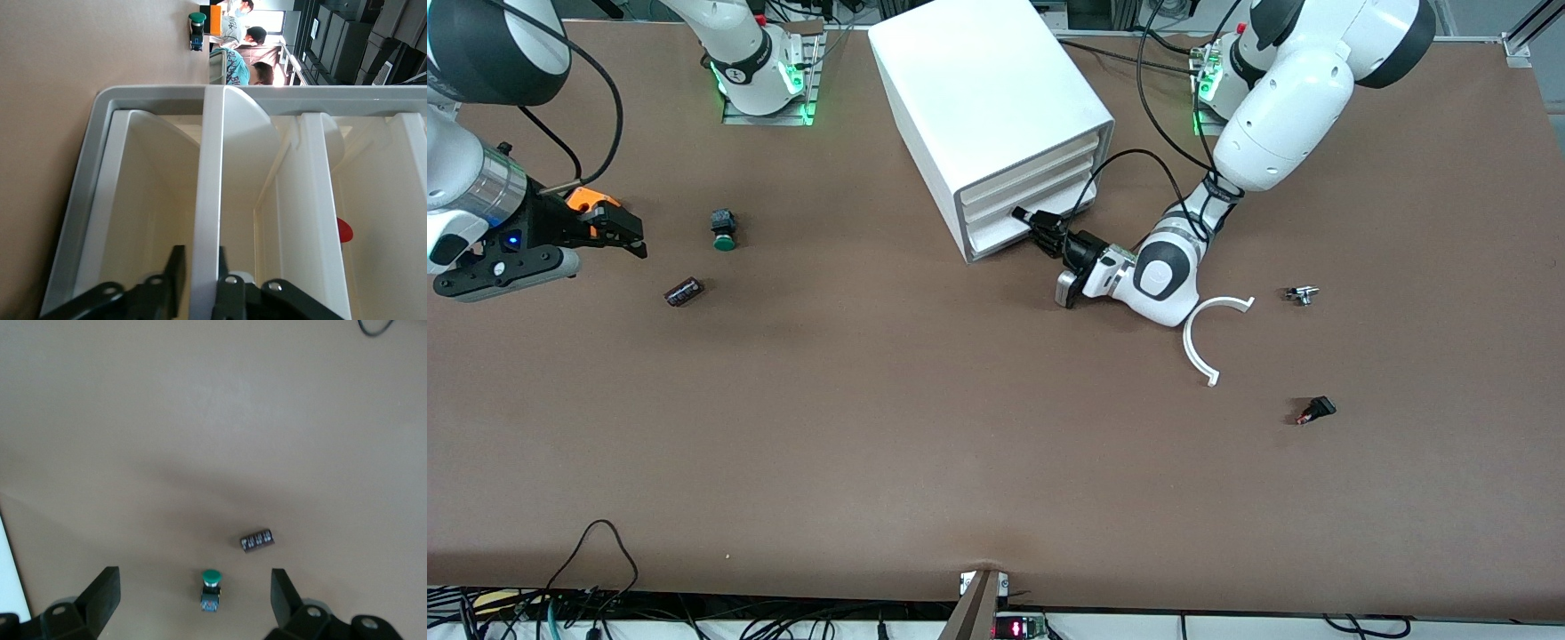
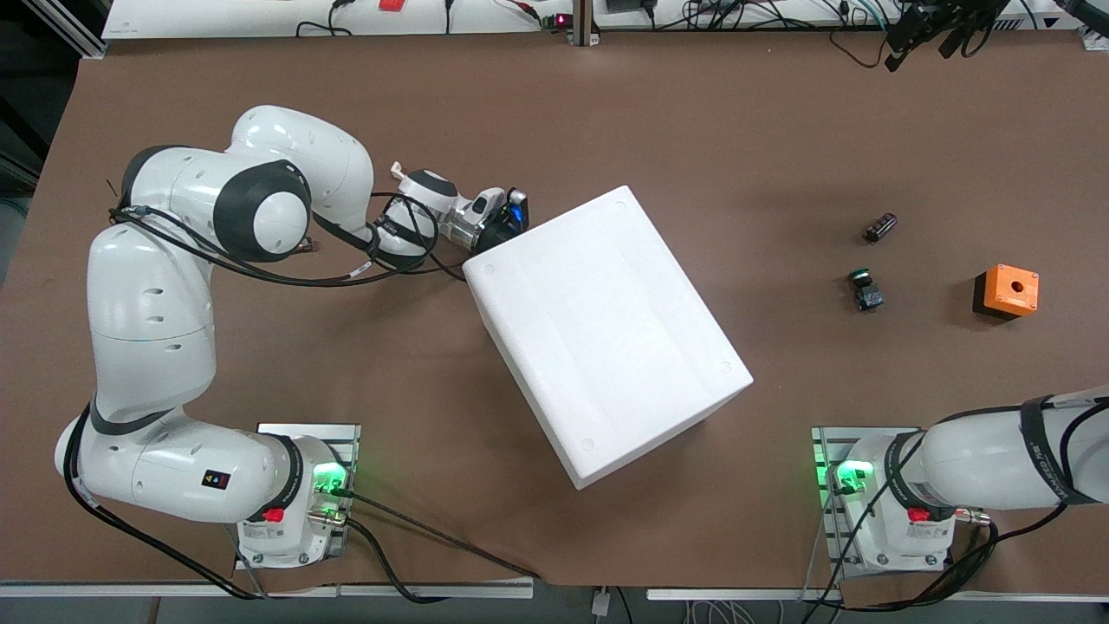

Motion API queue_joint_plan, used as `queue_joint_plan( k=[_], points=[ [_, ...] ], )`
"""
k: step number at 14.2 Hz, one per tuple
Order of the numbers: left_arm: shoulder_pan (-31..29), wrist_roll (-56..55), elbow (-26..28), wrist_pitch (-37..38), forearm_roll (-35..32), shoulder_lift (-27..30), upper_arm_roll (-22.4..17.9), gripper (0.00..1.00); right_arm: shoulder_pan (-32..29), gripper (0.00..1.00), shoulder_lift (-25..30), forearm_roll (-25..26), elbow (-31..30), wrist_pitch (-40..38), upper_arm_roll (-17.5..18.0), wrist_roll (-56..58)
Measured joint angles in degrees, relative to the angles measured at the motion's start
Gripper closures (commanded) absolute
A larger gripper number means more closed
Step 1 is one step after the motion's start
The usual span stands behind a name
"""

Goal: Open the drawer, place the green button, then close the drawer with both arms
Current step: 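Pull the drawer open with the left gripper while the right gripper reaches out, then release the drawer with the left gripper while the right gripper grasps the button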

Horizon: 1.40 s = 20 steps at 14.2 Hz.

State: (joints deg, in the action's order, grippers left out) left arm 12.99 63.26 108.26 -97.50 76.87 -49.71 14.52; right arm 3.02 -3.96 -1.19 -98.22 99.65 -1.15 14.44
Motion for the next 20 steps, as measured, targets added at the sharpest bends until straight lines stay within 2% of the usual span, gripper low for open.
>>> queue_joint_plan(
  k=[5,9,13,15,20],
  points=[
    [-0.3,-1.4,-0.1,0.0,0.0,0.7,-0.6,0.86,-0.8,0.0,-0.5,0.0,-0.4,-2.6,-0.1,1.1],
    [-0.5,-3.9,-1.5,-0.1,-1.6,1.6,-2.9,0.86,-0.8,0.0,-1.2,0.2,-5.9,-0.2,0.0,2.1],
    [-0.5,-5.5,-3.7,-0.3,-3.3,1.9,-4.9,0.86,-0.8,0.0,-1.5,0.3,-17.9,11.4,0.0,4.1],
    [-0.7,-7.5,-6.1,-0.3,-6.2,1.9,-5.9,0.86,-0.8,0.0,-1.2,0.3,-24.7,18.1,-0.1,4.7],
    [-2.5,-12.4,-11.1,-0.6,-11.6,2.0,-7.2,0.86,-0.8,0.0,1.0,0.3,-44.2,37.6,-1.3,5.9]
  ],
)
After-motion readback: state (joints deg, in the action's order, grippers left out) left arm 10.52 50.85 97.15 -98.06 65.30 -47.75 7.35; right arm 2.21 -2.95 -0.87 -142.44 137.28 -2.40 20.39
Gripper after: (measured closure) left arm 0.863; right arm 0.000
